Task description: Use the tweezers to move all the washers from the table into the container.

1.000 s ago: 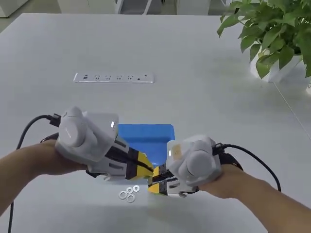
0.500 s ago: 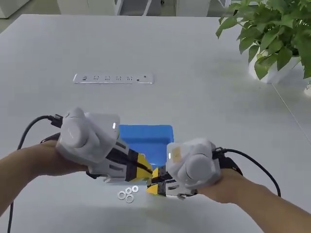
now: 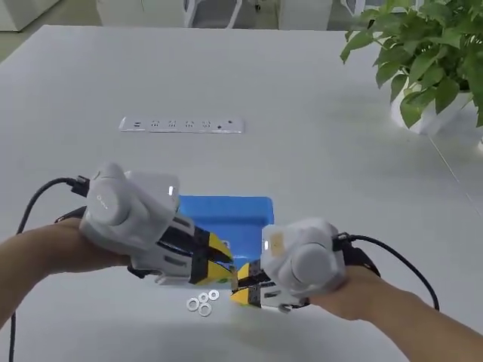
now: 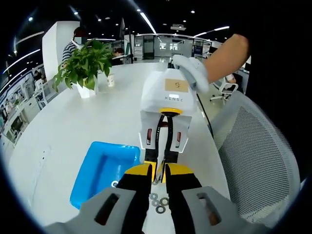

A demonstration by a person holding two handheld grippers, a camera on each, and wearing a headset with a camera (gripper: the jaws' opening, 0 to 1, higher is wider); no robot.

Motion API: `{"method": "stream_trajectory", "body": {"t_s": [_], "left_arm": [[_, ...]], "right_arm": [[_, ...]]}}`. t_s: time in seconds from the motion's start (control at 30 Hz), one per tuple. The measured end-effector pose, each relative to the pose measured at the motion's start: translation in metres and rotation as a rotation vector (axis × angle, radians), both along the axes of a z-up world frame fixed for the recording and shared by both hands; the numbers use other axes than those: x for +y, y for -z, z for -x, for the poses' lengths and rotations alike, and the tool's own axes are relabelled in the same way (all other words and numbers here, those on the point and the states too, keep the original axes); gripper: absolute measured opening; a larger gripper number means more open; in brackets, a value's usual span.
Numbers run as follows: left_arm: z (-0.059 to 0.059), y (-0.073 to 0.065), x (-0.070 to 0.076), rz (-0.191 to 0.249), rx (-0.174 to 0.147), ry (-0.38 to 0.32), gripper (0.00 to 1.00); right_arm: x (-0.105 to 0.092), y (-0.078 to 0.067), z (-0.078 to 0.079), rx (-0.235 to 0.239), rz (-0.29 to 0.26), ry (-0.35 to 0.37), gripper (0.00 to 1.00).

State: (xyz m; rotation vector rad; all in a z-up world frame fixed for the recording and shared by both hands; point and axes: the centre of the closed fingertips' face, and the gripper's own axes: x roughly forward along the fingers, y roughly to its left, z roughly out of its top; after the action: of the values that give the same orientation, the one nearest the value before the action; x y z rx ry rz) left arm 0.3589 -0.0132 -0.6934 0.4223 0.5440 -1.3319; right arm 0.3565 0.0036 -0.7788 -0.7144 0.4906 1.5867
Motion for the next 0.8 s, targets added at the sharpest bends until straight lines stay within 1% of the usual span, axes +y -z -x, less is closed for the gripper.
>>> {"method": "stream_trajectory", "body": {"t_s": [0.17, 0.2, 0.3, 0.33, 0.47, 0.57, 0.67, 0.8], "left_arm": [[0.003, -0.003, 0.006, 0.012, -0.004, -0.03, 0.21], [0.003, -0.004, 0.007, 0.016, 0.0, -0.039, 0.22], [0.006, -0.004, 0.009, 0.016, 0.002, -0.056, 0.26], [0.007, -0.003, 0.012, 0.016, 0.0, -0.063, 0.26], [0.009, -0.003, 0.019, 0.025, 0.006, -0.096, 0.29], [0.01, -0.001, 0.027, 0.026, 0.006, -0.119, 0.32], [0.013, -0.003, 0.031, 0.037, 0.01, -0.15, 0.35], [0.015, -0.003, 0.037, 0.049, 0.015, -0.188, 0.42]], "right_arm": [[0.0, -0.001, 0.001, -0.006, 0.006, -0.006, 0.08], [0.001, -0.001, 0.001, -0.005, 0.007, -0.007, 0.08], [0.001, -0.001, 0.0, -0.008, 0.011, -0.006, 0.08], [0.0, -0.001, -0.001, -0.009, 0.012, -0.002, 0.08], [-0.001, -0.002, -0.003, -0.007, 0.016, 0.001, 0.08], [-0.003, -0.006, -0.004, -0.009, 0.016, 0.004, 0.08], [-0.004, -0.013, -0.005, -0.011, 0.01, 0.005, 0.08], [-0.002, -0.027, -0.006, -0.006, -0.013, 0.006, 0.08]]}}
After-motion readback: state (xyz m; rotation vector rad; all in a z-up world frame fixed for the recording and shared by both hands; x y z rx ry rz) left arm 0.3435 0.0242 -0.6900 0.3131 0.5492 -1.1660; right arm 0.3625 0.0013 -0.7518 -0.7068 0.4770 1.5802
